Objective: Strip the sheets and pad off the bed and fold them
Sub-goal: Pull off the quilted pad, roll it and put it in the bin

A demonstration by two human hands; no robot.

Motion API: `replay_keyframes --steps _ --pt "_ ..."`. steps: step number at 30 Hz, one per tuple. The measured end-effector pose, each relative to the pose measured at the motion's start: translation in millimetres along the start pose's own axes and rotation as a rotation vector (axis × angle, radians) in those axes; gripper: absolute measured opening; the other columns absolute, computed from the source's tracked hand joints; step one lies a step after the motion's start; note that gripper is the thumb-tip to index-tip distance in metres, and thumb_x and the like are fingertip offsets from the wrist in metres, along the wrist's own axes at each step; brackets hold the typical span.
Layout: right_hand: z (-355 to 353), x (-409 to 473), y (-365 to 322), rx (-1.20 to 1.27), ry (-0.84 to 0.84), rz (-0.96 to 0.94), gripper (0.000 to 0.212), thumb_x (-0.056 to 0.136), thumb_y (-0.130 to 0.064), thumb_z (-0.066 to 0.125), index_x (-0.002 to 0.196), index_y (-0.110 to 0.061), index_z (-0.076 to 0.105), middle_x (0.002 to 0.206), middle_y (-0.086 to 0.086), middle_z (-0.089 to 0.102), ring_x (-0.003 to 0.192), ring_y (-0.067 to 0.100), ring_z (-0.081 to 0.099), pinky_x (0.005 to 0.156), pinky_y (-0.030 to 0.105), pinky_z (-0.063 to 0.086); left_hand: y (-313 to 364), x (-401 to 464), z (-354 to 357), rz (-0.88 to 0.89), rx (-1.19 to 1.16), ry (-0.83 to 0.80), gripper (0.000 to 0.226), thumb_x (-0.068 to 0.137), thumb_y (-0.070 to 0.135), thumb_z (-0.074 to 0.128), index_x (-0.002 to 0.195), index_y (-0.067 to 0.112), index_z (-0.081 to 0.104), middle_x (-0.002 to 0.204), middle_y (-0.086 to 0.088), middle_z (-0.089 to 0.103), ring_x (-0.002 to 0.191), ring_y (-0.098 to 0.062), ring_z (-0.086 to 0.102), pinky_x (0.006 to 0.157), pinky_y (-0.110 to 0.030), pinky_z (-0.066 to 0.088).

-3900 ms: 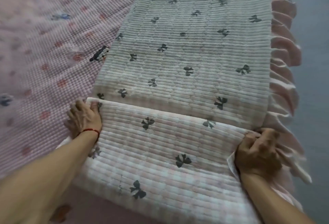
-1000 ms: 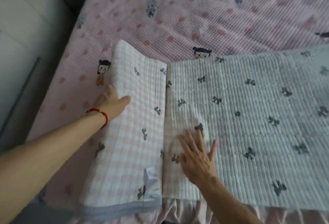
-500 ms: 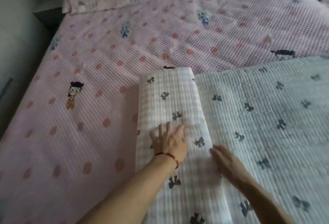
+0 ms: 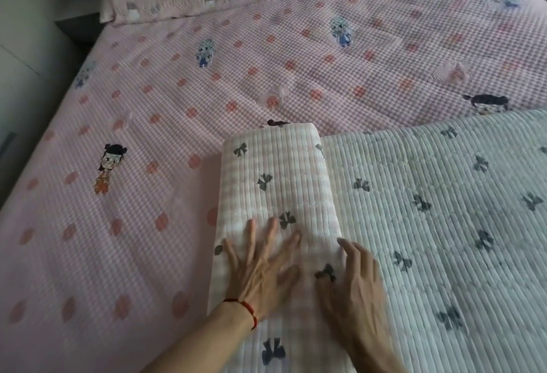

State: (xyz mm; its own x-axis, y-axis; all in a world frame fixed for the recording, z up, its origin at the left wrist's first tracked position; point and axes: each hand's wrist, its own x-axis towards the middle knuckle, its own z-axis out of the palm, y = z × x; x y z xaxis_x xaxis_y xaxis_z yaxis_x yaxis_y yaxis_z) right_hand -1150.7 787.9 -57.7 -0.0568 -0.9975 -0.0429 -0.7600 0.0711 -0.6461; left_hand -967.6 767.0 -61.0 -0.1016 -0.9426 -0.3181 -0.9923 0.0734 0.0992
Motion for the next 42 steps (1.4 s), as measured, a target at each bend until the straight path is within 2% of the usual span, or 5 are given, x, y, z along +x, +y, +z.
replay_keyframes --steps 5,13,27,35,42 --pt "38 153 -70 -0.289 -0.234 -0.363 0.078 0.095 -0.052 0.040 0.159 -0.041 -0.003 0.167 0.003 -0.025 0.152 0.030 -0.027 0.121 0.061 -0.012 4 2 19 0.002 0.131 0.051 0.067 0.094 0.064 0.036 0.156 0.046 0.021 0.169 -0.004 0.006 0.152 -0.046 0.008 0.100 -0.084 0.017" --pt "83 224 -29 -0.563 -0.319 -0.340 0.094 0.082 -0.091 0.020 0.156 -0.046 -0.017 0.162 0.007 -0.037 0.149 0.041 -0.030 0.109 0.080 -0.008 -6 24 36 -0.003 0.094 0.062 0.073 0.090 0.066 0.043 0.156 0.050 0.016 0.169 -0.001 0.012 0.152 -0.044 0.012 0.097 -0.085 0.018" --pt "37 48 6 -0.296 -0.374 -0.208 0.064 0.107 -0.056 0.015 0.154 -0.042 -0.025 0.160 0.000 -0.040 0.148 0.023 -0.037 0.124 0.055 -0.010 -3 4 23 0.008 0.034 -0.023 0.065 0.096 0.071 0.008 0.144 0.054 -0.032 0.156 0.008 -0.043 0.142 -0.036 -0.041 0.106 -0.077 -0.012" --pt "12 -68 32 -0.289 -0.303 -0.051 0.063 0.103 -0.050 0.011 0.159 -0.037 -0.016 0.167 -0.004 -0.026 0.154 0.017 -0.022 0.126 0.055 -0.003 -17 -60 33 0.106 0.077 0.025 0.069 0.099 0.064 0.021 0.158 0.042 -0.008 0.166 0.001 -0.023 0.150 -0.039 -0.024 0.114 -0.075 0.001" --pt "33 -61 57 -0.282 -0.244 -0.061 0.070 0.096 -0.044 0.013 0.163 -0.030 -0.001 0.171 0.000 -0.008 0.158 0.019 -0.005 0.125 0.057 0.003 -39 -38 -2 -0.561 -0.717 0.200 0.091 0.094 0.047 0.062 0.161 0.020 0.007 0.153 -0.008 0.039 0.136 -0.029 0.043 0.104 -0.042 0.043"
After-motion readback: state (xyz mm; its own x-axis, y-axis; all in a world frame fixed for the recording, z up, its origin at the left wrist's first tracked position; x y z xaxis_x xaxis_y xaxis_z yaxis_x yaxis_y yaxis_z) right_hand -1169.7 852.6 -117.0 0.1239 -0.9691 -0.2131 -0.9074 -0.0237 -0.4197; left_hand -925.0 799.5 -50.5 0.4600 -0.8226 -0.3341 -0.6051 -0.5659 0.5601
